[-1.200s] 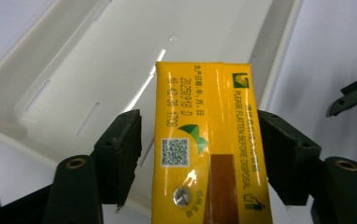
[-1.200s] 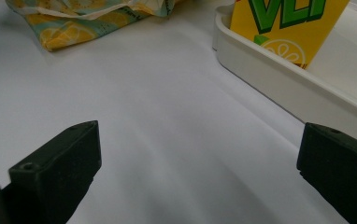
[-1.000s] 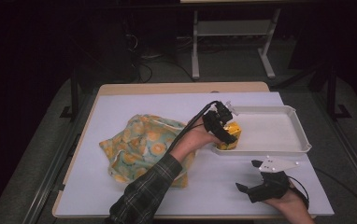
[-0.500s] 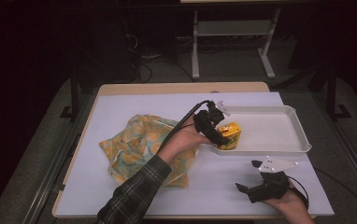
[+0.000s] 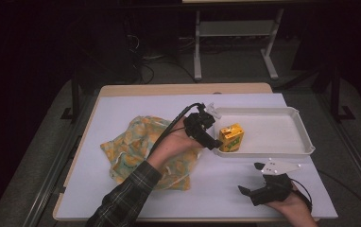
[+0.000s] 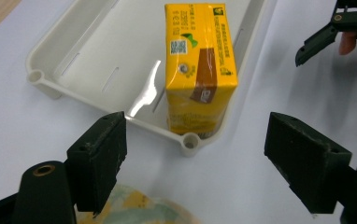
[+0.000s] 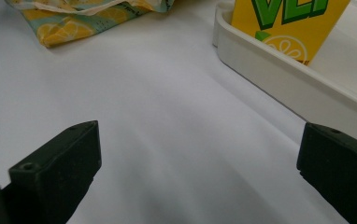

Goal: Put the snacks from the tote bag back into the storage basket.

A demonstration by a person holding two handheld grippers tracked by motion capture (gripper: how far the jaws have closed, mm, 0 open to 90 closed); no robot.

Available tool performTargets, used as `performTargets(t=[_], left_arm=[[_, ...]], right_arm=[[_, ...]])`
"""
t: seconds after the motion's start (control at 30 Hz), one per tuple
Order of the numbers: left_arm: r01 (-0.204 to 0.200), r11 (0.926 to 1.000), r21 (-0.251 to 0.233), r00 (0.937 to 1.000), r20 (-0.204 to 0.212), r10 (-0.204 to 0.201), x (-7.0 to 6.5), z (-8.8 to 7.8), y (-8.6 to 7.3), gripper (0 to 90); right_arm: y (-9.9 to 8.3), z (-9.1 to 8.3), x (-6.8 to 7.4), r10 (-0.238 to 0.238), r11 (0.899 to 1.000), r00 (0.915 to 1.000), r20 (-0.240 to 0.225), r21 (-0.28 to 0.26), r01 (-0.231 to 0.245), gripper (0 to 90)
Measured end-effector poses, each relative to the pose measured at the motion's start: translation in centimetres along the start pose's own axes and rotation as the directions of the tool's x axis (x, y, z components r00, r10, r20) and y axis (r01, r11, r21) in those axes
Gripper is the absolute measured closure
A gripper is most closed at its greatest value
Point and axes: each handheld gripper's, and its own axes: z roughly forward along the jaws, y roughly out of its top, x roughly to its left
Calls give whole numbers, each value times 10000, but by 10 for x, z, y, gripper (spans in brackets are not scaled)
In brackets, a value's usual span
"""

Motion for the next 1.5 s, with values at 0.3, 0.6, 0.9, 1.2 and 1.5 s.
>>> performTargets(t=[0.3, 0.6, 0.9, 1.2, 1.5], left_arm=[[90, 9997, -245, 9998, -191, -95, 0, -19, -21, 220], [127, 9989, -440, 9995, -289, -140, 0, -35, -40, 224], [2, 9983, -579, 9987, -516, -32, -2, -49, -59, 227], [202, 9973, -705, 9962, -832, -260, -2, -69, -86, 226], [640, 9947, -801, 9896, -1238, -736, -1, -94, -128, 224]], right_arm=[[0, 0, 0, -24, 10000, 10000, 29, 38, 24, 0], [-1, 1, 0, -57, 10000, 10000, 40, 32, 57, 0], [-1, 0, -1, -15, 10000, 10000, 65, 24, 15, 0], [-1, 0, -1, -28, 10000, 10000, 81, 11, 28, 0], [0, 1, 0, -13, 10000, 9999, 115, 24, 12, 0]])
